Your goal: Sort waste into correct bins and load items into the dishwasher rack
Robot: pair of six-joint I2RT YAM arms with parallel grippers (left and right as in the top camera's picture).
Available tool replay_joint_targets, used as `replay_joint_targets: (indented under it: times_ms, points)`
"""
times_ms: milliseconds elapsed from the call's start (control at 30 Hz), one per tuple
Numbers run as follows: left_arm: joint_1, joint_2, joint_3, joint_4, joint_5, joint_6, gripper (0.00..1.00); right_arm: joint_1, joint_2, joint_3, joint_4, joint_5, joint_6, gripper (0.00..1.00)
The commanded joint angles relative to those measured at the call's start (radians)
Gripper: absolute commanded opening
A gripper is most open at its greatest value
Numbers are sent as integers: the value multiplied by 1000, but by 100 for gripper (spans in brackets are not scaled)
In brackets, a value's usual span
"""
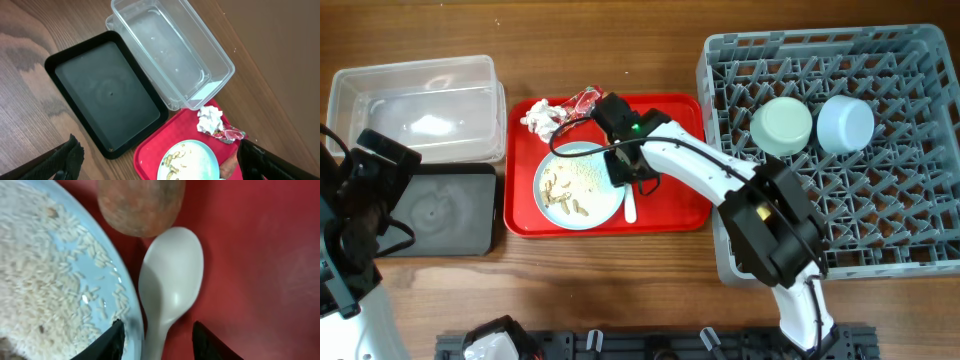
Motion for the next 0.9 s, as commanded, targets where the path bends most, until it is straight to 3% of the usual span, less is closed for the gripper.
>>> replay_joint_targets:
  times_ms: [0, 133, 367, 600, 867]
  points:
    - [6, 1, 3, 3, -18, -10, 100, -24, -69, 9, -10, 28, -28, 44]
    - [6, 1, 3, 2, -18, -10, 100, -53, -69, 8, -17, -10, -109, 37]
    - [6, 1, 3, 3, -18, -10, 100, -59, -66, -24, -24, 21, -56, 29]
    - [6, 1, 3, 3, -18, -10, 100, -5, -42, -48, 23, -63, -57, 31]
    - [6, 1, 3, 3, -18, -10, 100, 25, -46, -48, 48, 6, -33, 34]
